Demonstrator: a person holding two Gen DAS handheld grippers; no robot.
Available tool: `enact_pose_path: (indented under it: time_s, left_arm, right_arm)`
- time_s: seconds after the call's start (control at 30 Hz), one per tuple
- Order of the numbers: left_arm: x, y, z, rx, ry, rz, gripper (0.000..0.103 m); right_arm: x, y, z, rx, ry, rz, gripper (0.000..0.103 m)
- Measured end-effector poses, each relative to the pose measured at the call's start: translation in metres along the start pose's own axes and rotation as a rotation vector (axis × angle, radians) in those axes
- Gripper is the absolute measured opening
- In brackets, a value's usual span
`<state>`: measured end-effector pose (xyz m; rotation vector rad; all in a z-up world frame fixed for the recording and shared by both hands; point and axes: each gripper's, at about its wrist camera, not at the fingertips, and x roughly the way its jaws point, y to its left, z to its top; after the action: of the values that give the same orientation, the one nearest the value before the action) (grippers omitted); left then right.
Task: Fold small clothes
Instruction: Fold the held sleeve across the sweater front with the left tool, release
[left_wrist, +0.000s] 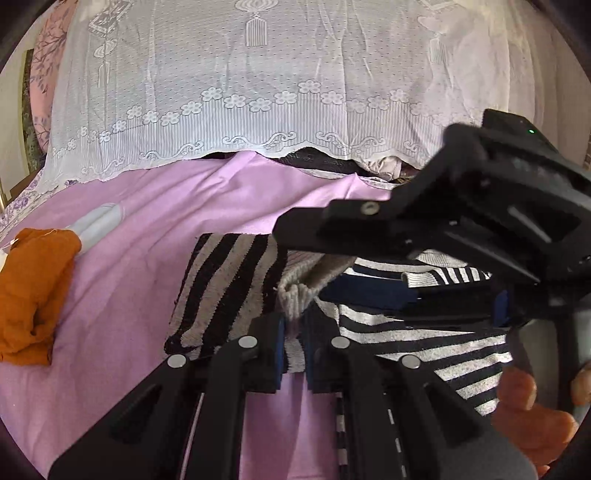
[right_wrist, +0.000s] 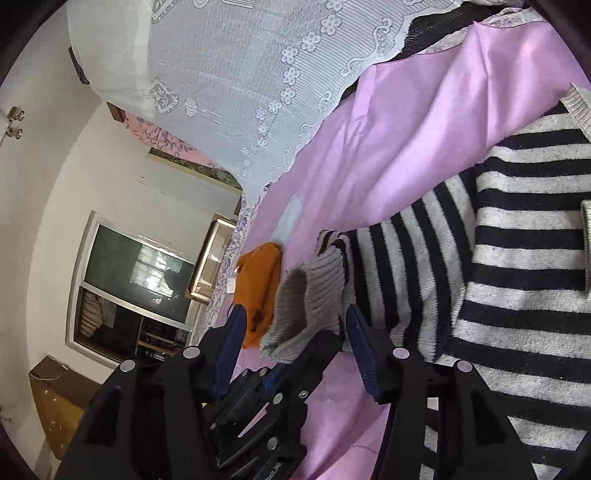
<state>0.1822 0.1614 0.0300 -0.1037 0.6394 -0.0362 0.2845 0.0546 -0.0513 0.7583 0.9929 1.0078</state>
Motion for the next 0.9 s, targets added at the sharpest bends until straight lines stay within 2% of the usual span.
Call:
enact_pose_path:
  time_s: [0.03,0.07,0.1,0.17,0.43,0.5,0.53,0.6,0.67,0.8,0.9]
  left_arm:
    - [0.000,-0.006,0.000,0.013,0.000,-0.006,0.007]
    - [0.001,-0.012,0.000,0.023,0.004,-0.010,0.007]
    - [0.002,-0.018,0.000,0.033,0.005,-0.012,0.008]
    - [0.007,-0.031,0.000,0.053,0.011,-0.021,0.008]
    - [0.033,-0.102,0.011,0.124,0.016,-0.114,0.008]
    - [0.039,-0.121,0.013,0.137,0.025,-0.143,0.012]
    - [0.042,-0.129,0.013,0.140,0.036,-0.159,0.017]
    - [0.044,-0.141,0.011,0.139,0.042,-0.178,0.038]
    - [0.045,-0.146,0.004,0.155,0.039,-0.180,0.044]
    - [0.061,-0.133,-0.012,0.161,0.090,-0.131,0.045]
    - [0.071,-0.116,-0.024,0.154,0.140,-0.095,0.045]
  right_arm:
    - [-0.004,-0.006,0.000,0.011,-0.016,-0.003,0.039]
    - [-0.009,-0.012,0.001,0.027,-0.029,0.008,0.020]
    - [-0.014,-0.018,0.002,0.040,-0.044,0.011,0.013]
    - [-0.030,-0.025,0.004,0.036,-0.078,0.000,0.010]
    - [-0.112,-0.043,0.025,-0.026,-0.185,-0.072,0.009]
    - [-0.135,-0.051,0.029,-0.032,-0.224,-0.099,0.009]
    - [-0.146,-0.058,0.030,-0.031,-0.246,-0.111,0.009]
    - [-0.169,-0.073,0.030,-0.020,-0.290,-0.137,0.009]
    - [-0.188,-0.091,0.029,-0.003,-0.320,-0.162,0.009]
    - [-0.213,-0.120,0.025,0.031,-0.363,-0.199,0.009]
    - [-0.229,-0.138,0.023,0.061,-0.394,-0.189,0.009]
